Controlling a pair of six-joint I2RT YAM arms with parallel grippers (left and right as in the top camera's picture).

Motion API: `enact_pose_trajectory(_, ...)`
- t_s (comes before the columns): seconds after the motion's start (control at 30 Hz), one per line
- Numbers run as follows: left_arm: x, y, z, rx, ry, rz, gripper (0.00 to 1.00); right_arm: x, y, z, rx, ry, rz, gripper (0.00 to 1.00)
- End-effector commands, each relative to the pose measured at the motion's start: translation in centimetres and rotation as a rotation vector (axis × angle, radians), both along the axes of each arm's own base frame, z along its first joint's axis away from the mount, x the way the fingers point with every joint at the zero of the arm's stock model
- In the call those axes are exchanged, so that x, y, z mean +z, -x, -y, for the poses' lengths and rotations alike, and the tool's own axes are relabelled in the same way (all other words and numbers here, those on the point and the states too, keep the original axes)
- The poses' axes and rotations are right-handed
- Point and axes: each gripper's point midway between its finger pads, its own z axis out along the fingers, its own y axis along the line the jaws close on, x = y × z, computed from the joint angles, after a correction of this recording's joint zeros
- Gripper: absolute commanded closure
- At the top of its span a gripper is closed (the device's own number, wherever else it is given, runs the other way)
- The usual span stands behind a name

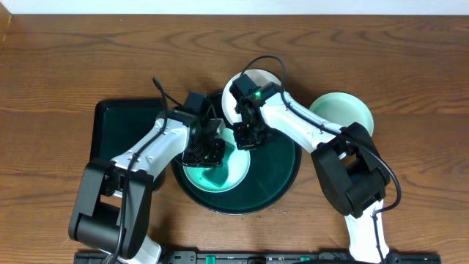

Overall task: Clean dirty plates on tray and stack at the side
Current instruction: 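Scrub the remaining green plate with the sponge in the left gripper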

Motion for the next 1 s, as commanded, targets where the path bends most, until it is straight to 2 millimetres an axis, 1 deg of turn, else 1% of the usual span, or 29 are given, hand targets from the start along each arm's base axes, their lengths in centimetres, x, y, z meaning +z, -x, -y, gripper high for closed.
enact_pose_trajectory(0.0,-1.7,-0.3,-1.6,0.074,-0.129,0.000,0.93,-1.7,0.1,1.0,-0.016,0.050,-0.018,0.99)
enact_pose_trajectory(0.07,-2.3,-1.2,-4.6,0.220,-0.307,0.025,0.93,-1.7,0.1,1.0,-0.016,0.049,-0.018,0.99)
enact_pose_trajectory(0.13,-2.3,-1.8,-7.7,0.397,-0.484,0.056,0.93,-1.7,0.1,1.0,-0.017,0.048,-0.019,0.99)
enact_pose_trajectory(0.17,-2.2,-1.9,-9.0,0.470,-0.551,0.072,0.93,-1.7,0.1,1.0,-0.017,0.048,-0.019,0.99)
enact_pose_trajectory(0.23,-1.8,-1.9,-10.7,0.568,-0.643,0.099,0.93,-1.7,0.1,1.0,-0.017,0.048,-0.019,0.99)
enact_pose_trajectory(0.33,-1.5,-1.6,-11.8,0.631,-0.699,0.103,0.93,-1.7,0.1,1.0,-0.016,0.048,-0.019,0.99)
enact_pose_trajectory(0.43,-1.4,-1.2,-12.3,0.648,-0.730,0.100,0.93,-1.7,0.1,1.0,-0.016,0.047,-0.019,0.99)
enact_pose_trajectory(0.53,-1.4,-1.2,-12.2,0.646,-0.730,0.101,0.93,-1.7,0.1,1.0,-0.017,0.047,-0.019,0.99)
enact_pose_trajectory(0.57,-1.5,-1.2,-12.0,0.632,-0.716,0.094,0.93,-1.7,0.1,1.0,-0.017,0.047,-0.019,0.99)
enact_pose_trajectory(0.63,-2.0,-1.2,-10.1,0.531,-0.618,0.062,0.93,-1.7,0.1,1.0,-0.017,0.047,-0.019,0.99)
enact_pose_trajectory(0.67,-2.2,-1.3,-8.5,0.455,-0.532,0.045,0.93,-1.7,0.1,1.0,-0.017,0.048,-0.019,0.99)
enact_pose_trajectory(0.7,-2.4,-1.5,-6.1,0.348,-0.399,0.030,0.93,-1.7,0.1,1.0,-0.017,0.048,-0.019,0.99)
enact_pose_trajectory(0.77,-1.7,-1.3,-1.5,0.139,-0.131,0.020,0.93,-1.7,0.1,1.0,-0.016,0.048,-0.019,0.99)
enact_pose_trajectory(0.8,-1.0,-1.1,0.3,0.076,-0.020,0.021,0.93,-1.7,0.1,1.0,-0.016,0.048,-0.019,0.99)
enact_pose_trajectory(0.87,-0.4,-1.2,1.8,0.025,0.072,0.035,0.92,-1.7,0.1,1.0,-0.015,0.047,-0.019,0.99)
enact_pose_trajectory(0.97,-0.3,-2.0,1.9,0.026,0.077,0.067,0.93,-1.7,0.1,1.0,-0.015,0.047,-0.019,0.99)
